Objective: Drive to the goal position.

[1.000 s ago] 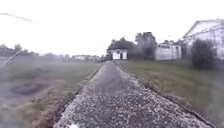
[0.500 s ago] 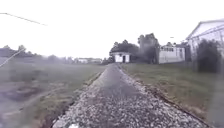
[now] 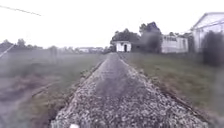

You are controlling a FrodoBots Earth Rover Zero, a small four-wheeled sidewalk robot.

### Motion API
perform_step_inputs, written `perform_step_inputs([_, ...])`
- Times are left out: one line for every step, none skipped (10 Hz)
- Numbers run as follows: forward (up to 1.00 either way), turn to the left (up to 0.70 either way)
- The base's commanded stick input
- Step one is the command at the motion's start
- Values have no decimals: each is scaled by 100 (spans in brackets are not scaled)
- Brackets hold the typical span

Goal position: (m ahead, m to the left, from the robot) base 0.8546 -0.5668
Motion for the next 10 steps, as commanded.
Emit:
perform_step_inputs([100,0])
perform_step_inputs([100,0])
perform_step_inputs([100,0])
perform_step_inputs([100,0])
perform_step_inputs([100,0])
perform_step_inputs([100,0])
perform_step_inputs([100,0])
perform_step_inputs([81,0])
perform_step_inputs([35,0])
perform_step_inputs([0,0])
